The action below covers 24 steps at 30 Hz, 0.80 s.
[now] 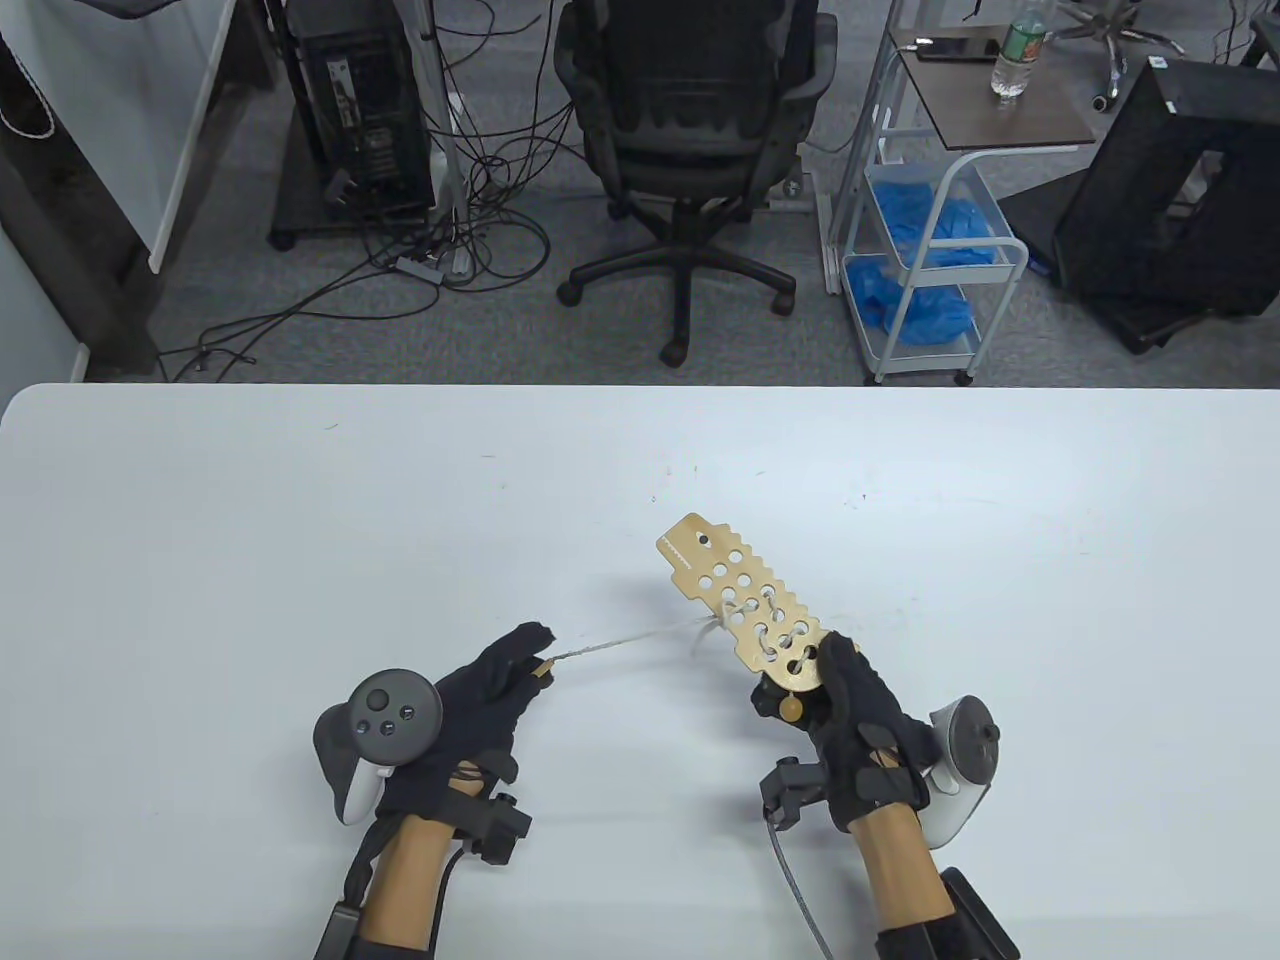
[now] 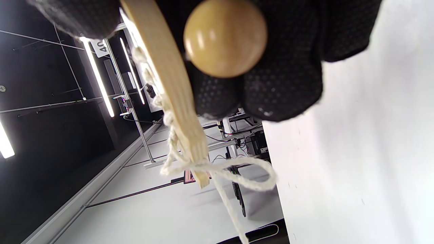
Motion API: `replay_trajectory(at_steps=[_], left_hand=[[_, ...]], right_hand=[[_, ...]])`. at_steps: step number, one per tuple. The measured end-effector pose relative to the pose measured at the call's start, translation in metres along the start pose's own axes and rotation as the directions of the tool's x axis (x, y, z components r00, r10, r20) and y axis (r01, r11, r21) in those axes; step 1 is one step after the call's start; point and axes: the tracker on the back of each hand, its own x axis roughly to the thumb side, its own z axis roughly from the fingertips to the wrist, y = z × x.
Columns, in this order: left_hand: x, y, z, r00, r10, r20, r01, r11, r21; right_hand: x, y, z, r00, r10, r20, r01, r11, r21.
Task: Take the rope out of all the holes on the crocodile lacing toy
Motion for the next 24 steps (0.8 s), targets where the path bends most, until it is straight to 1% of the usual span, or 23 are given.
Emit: replay_trajectory(at_steps=[15, 20, 24], left_hand=[[-0.009, 0.011, 0.0, 0.999, 0.002, -0.045, 0.0, 0.999, 0.039], [-0.013, 0.016, 0.001, 0.997, 0.024, -0.068, -0.02, 0.998, 0.057], [-0.018, 0.018, 0.0, 0.995, 0.029, -0.092, -0.026, 0.999, 0.034]], right_hand=[[0.001, -0.007, -0.002, 1.0, -0.03, -0.005, 0.03, 0.999, -0.038], [0.001, -0.009, -0.002, 0.999, -0.043, -0.005, 0.043, 0.998, -0.045], [0.001, -0.01, -0.002, 0.999, -0.043, -0.006, 0.042, 0.998, -0.048]])
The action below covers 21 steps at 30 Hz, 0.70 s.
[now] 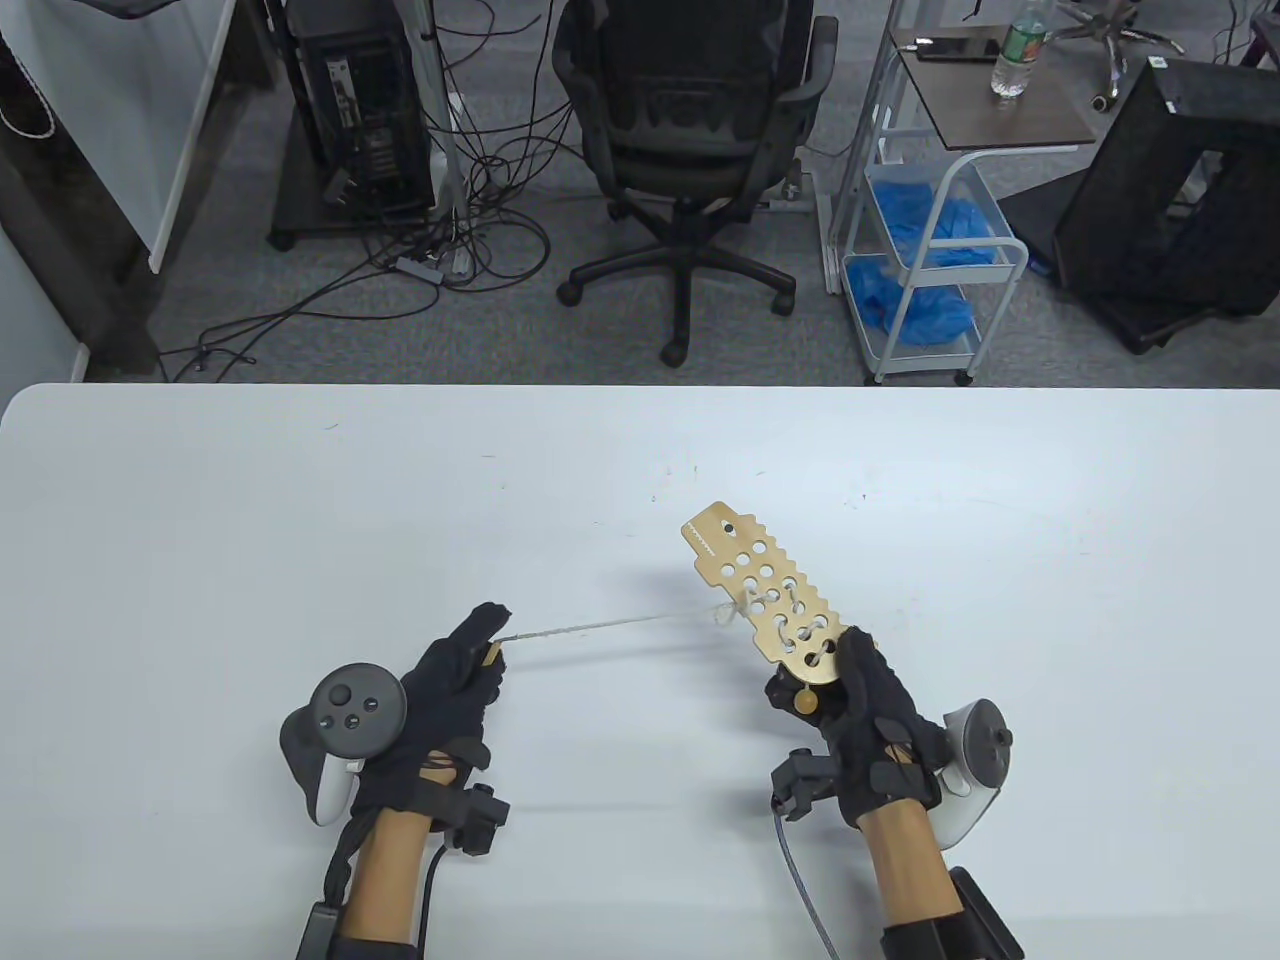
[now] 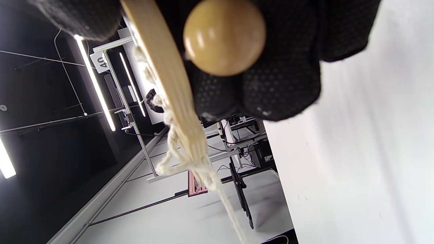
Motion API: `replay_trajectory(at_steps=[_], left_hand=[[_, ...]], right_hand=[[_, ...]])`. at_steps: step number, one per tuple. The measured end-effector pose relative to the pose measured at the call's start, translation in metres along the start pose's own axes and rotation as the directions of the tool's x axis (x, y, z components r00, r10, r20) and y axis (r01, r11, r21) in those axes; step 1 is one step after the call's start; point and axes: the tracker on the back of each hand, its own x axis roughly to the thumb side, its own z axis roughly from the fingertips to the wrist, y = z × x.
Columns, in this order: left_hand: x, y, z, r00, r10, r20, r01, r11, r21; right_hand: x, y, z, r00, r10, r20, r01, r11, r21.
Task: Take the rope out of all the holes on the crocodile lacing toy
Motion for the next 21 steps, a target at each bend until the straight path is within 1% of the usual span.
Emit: replay_trajectory(at_steps=[10, 17, 21], left_hand=[[-0.006, 0.01, 0.004, 0.999, -0.014, -0.05, 0.02, 0.994, 0.111], [-0.009, 0.016, 0.005, 0.997, -0.011, -0.074, 0.024, 0.986, 0.164], [-0.01, 0.018, 0.006, 0.996, -0.019, -0.089, 0.035, 0.984, 0.175]], right_hand=[[0.001, -0.003, 0.0, 1.0, -0.013, 0.002, 0.013, 1.0, -0.025], [0.001, -0.007, -0.001, 0.999, -0.041, -0.002, 0.041, 0.998, -0.048], [0.001, -0.008, -0.001, 0.999, -0.052, -0.002, 0.052, 0.997, -0.055]])
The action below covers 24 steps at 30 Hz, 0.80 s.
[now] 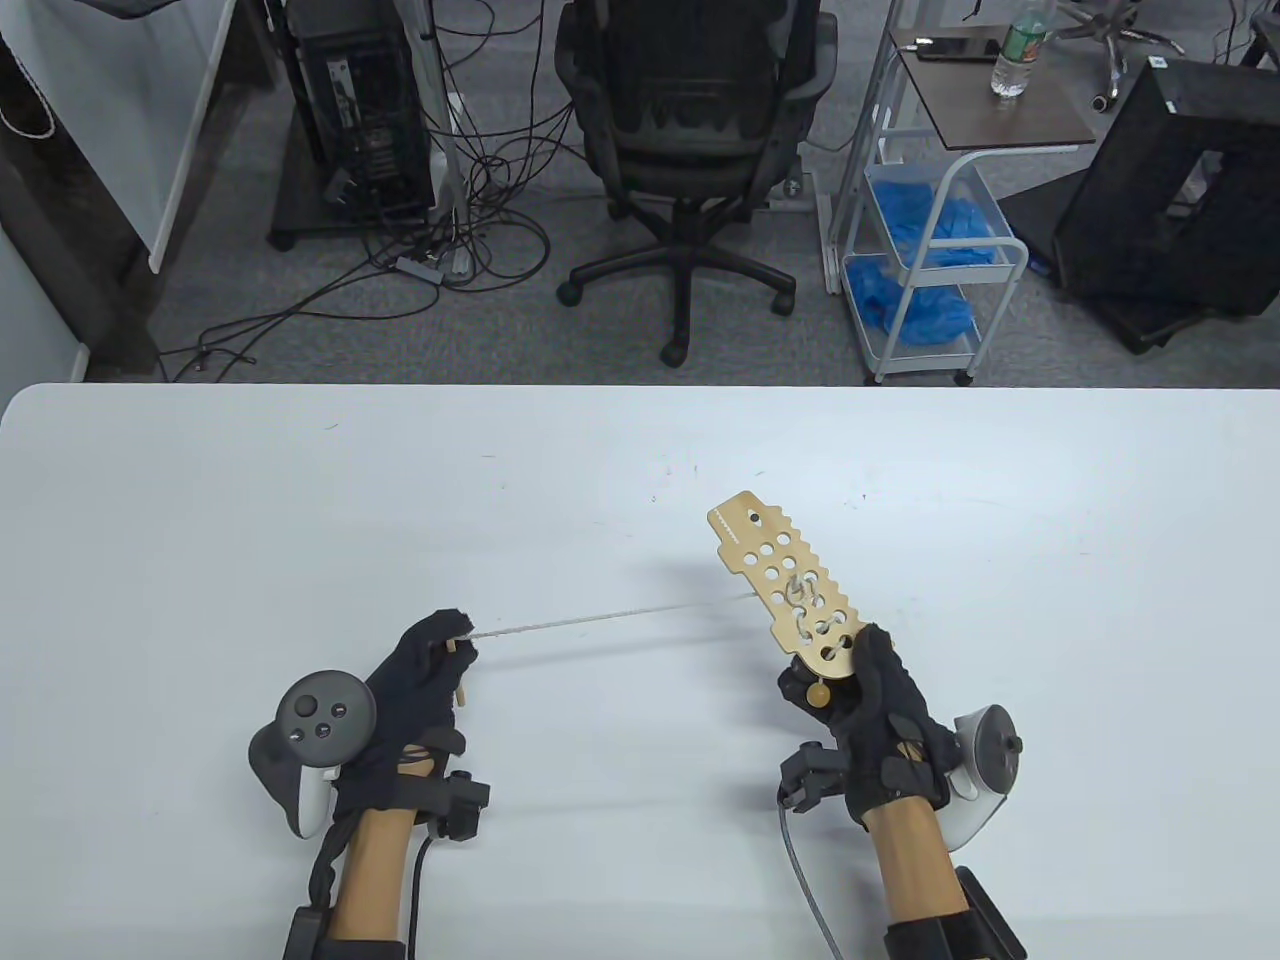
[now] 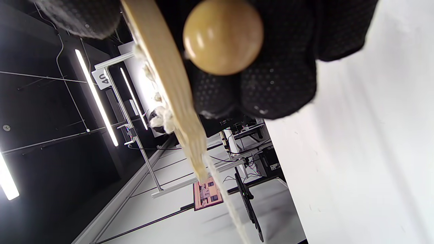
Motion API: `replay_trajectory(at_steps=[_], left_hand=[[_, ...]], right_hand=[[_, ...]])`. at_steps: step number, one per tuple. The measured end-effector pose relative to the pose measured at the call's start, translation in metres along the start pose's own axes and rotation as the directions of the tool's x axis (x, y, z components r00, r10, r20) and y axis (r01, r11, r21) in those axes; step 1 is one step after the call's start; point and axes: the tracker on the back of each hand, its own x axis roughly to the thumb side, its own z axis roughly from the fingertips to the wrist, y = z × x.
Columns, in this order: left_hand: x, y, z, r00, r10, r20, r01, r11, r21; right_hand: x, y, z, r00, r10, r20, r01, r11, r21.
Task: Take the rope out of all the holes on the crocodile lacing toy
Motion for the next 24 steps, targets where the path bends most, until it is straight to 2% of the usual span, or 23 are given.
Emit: replay_trajectory(at_steps=[24], left_hand=[[-0.014, 0.017, 0.005, 0.987, 0.076, -0.142, -0.05, 0.983, 0.175]], right_hand=[[-0.001, -0.01, 0.001, 0.985, -0.174, 0.025, 0.175, 0.981, -0.081]])
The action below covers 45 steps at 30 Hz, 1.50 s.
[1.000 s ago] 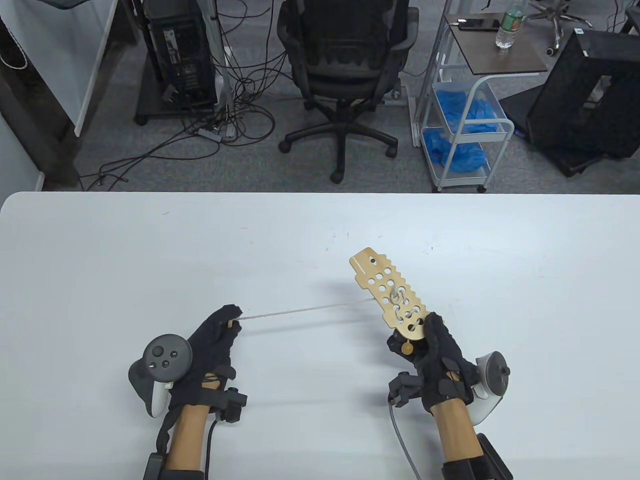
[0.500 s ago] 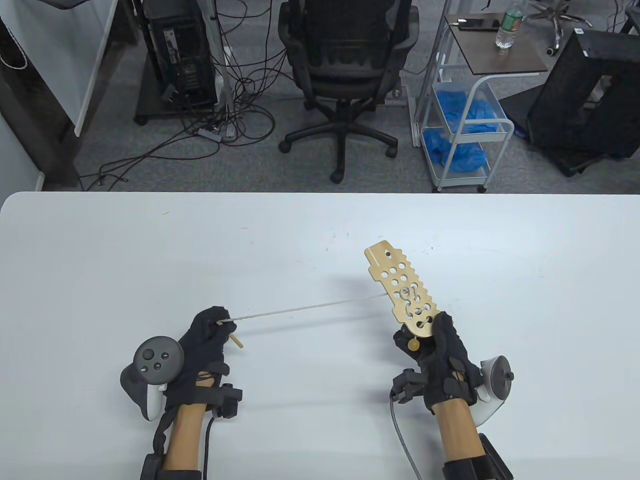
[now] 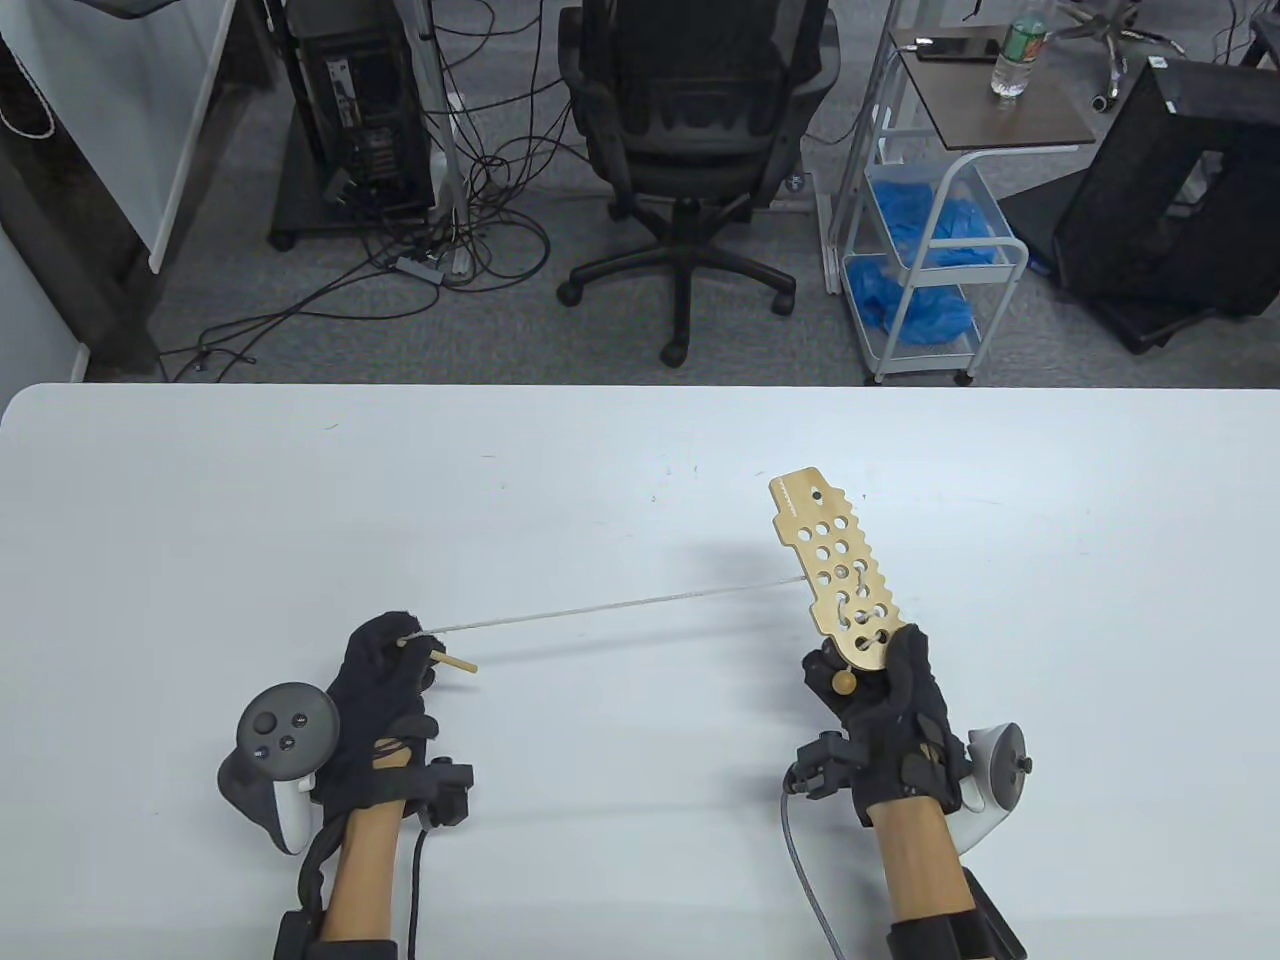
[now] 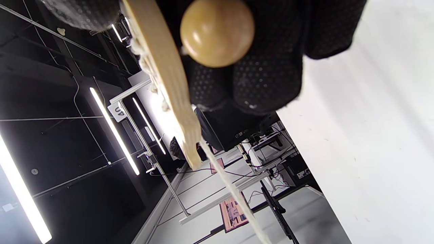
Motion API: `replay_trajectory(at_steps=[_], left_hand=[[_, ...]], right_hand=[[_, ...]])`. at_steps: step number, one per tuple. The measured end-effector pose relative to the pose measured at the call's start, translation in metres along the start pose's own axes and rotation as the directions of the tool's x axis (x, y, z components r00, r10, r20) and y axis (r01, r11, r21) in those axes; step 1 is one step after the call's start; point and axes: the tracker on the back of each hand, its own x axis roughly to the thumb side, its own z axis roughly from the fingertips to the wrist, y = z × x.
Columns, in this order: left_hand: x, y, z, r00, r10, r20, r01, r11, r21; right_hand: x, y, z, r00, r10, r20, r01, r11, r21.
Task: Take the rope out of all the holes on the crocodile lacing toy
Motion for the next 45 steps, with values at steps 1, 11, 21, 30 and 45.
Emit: replay_trajectory(at_steps=[1, 11, 21, 30, 45], left_hand=[[-0.001, 0.001, 0.0, 1.0, 0.005, -0.009, -0.005, 1.0, 0.006], [-0.013, 0.003, -0.001, 0.987, 0.124, -0.098, -0.124, 0.992, 0.013], [0.0, -0.014, 0.002, 0.989, 0.143, -0.032, -0.145, 0.987, -0.076], [0.018, -0.041, 0.013, 0.978, 0.207, 0.024, -0.195, 0.951, -0.239], [0.028, -0.068, 0.023, 0.902, 0.431, -0.021, -0.386, 0.784, -0.486]], right_hand=[[0.0, -0.001, 0.0, 1.0, -0.007, 0.001, 0.007, 1.0, -0.004], [-0.005, -0.006, 0.0, 0.995, -0.094, -0.035, 0.092, 0.995, -0.049], [-0.015, 0.012, 0.005, 0.998, -0.01, -0.055, 0.014, 0.998, 0.069], [-0.022, 0.05, 0.023, 0.991, 0.125, -0.047, -0.104, 0.943, 0.316], [-0.043, 0.089, 0.053, 0.969, 0.248, 0.003, -0.205, 0.794, 0.572]])
